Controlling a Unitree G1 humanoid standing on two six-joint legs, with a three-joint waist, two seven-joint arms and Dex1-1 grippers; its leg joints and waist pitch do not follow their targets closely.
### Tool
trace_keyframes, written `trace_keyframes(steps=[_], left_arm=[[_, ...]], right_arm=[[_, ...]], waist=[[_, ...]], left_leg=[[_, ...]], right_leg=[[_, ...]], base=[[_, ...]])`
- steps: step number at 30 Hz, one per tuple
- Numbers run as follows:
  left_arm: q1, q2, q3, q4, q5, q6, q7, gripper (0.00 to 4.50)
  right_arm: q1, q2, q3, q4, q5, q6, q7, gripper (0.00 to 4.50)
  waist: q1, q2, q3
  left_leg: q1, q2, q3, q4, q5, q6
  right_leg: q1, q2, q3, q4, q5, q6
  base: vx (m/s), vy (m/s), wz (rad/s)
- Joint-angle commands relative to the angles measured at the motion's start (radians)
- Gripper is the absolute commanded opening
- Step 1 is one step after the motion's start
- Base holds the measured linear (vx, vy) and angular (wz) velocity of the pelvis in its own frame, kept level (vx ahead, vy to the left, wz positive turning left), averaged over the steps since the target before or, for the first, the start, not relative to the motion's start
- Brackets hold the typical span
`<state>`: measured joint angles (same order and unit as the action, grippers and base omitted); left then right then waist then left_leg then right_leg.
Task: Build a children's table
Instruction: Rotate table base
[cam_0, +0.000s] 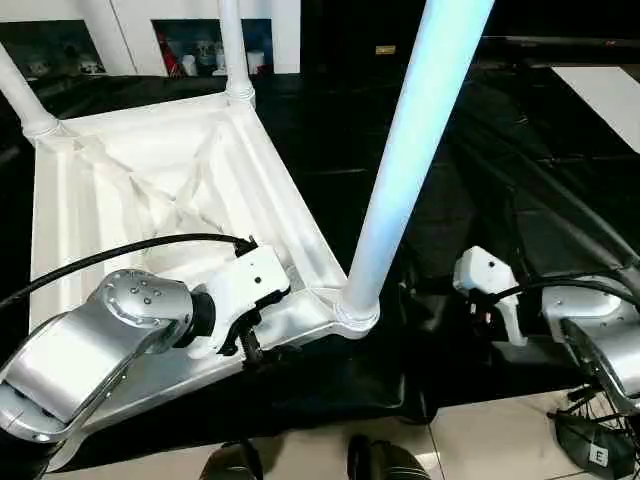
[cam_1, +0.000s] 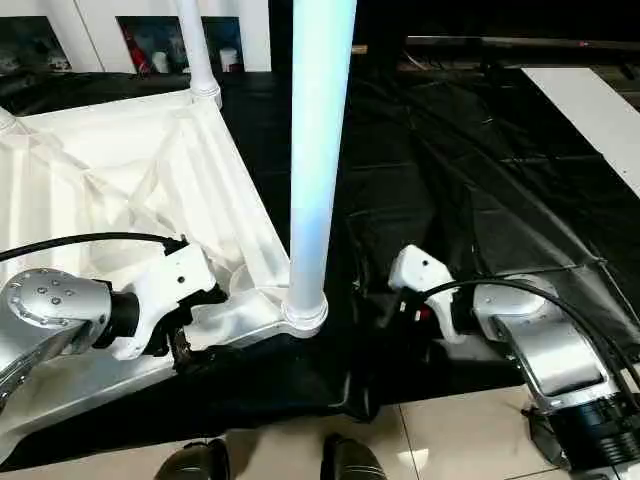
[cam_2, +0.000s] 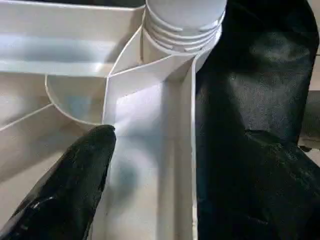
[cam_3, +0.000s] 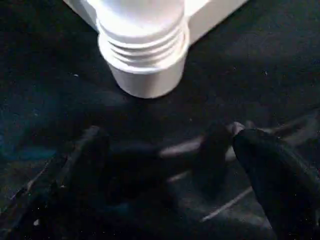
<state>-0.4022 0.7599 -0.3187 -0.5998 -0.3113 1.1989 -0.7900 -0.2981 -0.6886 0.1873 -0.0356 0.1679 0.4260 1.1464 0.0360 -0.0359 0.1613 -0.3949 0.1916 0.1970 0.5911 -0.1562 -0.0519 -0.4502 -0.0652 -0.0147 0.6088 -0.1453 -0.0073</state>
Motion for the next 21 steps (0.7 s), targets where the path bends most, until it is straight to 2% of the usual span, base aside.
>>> trace_keyframes(steps=[1,13,16,20,21], left_arm=[[0.005,0.011,-0.019,0.023,0.019,-0.006,0.016,4.49],[0.019,0.000,-0.044,0.056,0.019,-0.013,0.037,4.49],[0.021,0.009,-0.071,0.071,0.040,-0.039,0.041,4.49],[0.015,-0.015,-0.051,0.111,0.058,-0.072,0.067,4.49],[0.012,-0.018,-0.049,0.118,0.060,-0.080,0.068,4.49]], right_arm=[[0.003,-0.012,0.009,-0.026,0.015,0.013,0.014,4.49],[0.008,-0.013,0.024,-0.043,0.014,0.024,0.016,4.49],[0.007,-0.009,0.029,-0.039,0.009,0.021,0.011,4.49],[0.006,-0.007,0.032,-0.040,0.006,0.021,0.009,4.49],[0.006,-0.006,0.032,-0.041,0.006,0.021,0.009,4.49]], waist=[[0.004,0.004,-0.078],[0.006,0.006,-0.080],[0.006,0.007,-0.081],[0.007,0.007,-0.082],[0.006,0.004,-0.082]], left_leg=[[0.021,0.022,-0.019,-0.064,-0.283,0.018],[0.020,0.023,-0.019,-0.064,-0.265,0.020],[0.021,0.023,-0.019,-0.063,-0.265,0.023],[0.021,0.023,-0.018,-0.063,-0.264,0.020],[0.020,0.023,-0.018,-0.063,-0.263,0.021]], right_leg=[[0.051,-0.043,0.027,-0.092,-0.474,-0.132],[0.055,-0.043,0.027,-0.086,-0.421,-0.152],[0.055,-0.043,0.028,-0.086,-0.411,-0.157],[0.056,-0.043,0.028,-0.085,-0.402,-0.160],[0.057,-0.043,0.027,-0.086,-0.403,-0.159]], base=[[0.000,0.000,0.00],[0.000,0.000,0.00],[0.000,0.000,0.00],[0.000,0.000,0.00],[0.000,0.000,0.00]])
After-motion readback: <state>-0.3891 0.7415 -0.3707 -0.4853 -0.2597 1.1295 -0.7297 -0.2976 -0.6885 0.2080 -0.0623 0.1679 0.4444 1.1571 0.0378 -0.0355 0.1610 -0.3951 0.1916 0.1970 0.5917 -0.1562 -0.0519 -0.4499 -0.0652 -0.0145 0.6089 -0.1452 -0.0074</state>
